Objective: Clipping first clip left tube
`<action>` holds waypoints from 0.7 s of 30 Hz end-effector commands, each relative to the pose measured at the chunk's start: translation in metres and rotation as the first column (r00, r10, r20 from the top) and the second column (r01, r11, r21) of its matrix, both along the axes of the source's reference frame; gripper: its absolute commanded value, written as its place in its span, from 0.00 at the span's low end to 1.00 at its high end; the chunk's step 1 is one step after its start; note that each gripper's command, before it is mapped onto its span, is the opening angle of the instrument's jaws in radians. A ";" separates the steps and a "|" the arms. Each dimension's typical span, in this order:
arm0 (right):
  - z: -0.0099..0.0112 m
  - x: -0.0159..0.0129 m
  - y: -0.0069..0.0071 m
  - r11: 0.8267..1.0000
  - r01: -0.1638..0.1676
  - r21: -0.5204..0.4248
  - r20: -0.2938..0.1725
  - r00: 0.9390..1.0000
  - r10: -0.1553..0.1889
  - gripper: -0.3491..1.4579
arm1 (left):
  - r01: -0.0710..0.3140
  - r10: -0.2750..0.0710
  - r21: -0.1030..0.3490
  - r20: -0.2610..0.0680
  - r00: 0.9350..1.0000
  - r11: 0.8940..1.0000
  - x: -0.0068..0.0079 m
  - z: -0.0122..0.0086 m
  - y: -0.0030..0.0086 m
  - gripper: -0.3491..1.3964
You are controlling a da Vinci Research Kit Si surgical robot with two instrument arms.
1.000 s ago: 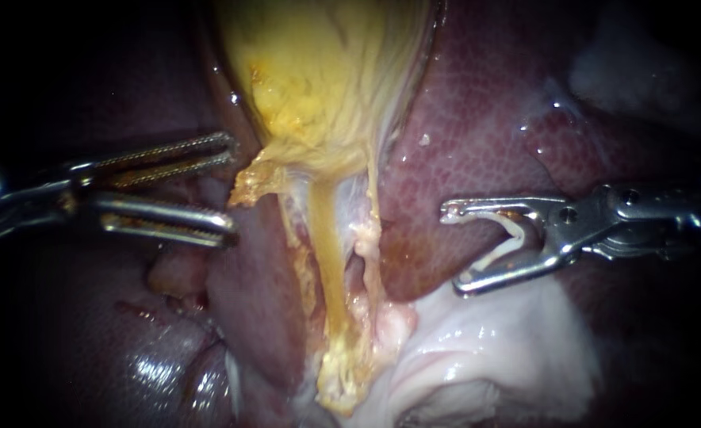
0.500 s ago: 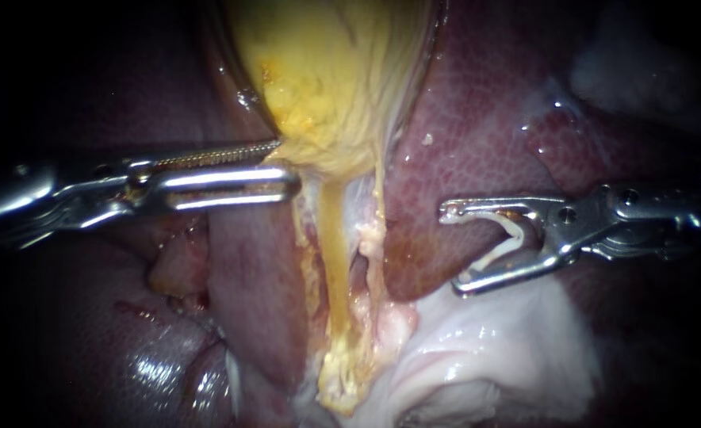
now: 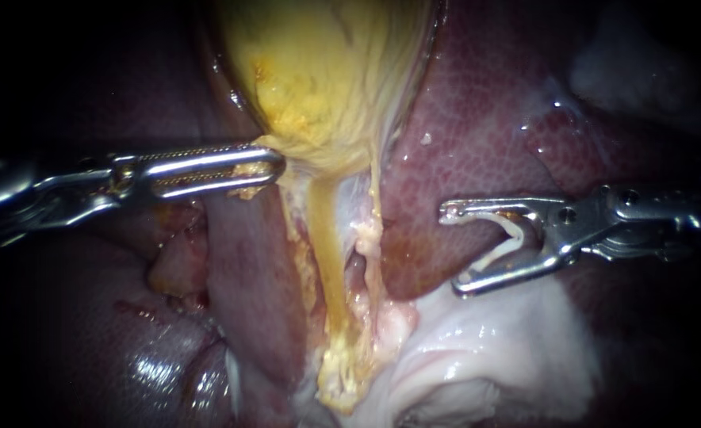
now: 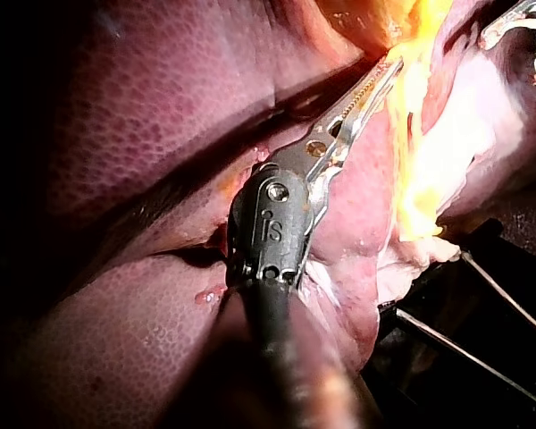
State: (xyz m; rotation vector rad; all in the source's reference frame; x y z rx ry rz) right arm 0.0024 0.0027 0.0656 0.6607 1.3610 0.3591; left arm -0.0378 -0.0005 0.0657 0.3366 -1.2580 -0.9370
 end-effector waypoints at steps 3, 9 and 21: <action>0.0004 0.0003 -0.0006 1.000 0.000 0.001 -0.001 1.000 0.000 0.52 | 0.007 -0.007 0.007 0.011 1.000 1.000 0.0018 -0.0018 0.0008 0.00; 0.0020 0.0018 -0.0026 1.000 -0.007 0.027 -0.006 1.000 0.007 0.52 | 0.027 -0.027 0.014 0.013 1.000 1.000 0.0034 -0.0030 0.0010 0.00; 0.0078 0.0081 -0.0065 0.996 0.009 0.091 -0.005 1.000 -0.009 0.52 | 0.038 -0.038 0.011 0.003 0.999 0.999 0.0033 -0.0025 0.0006 0.00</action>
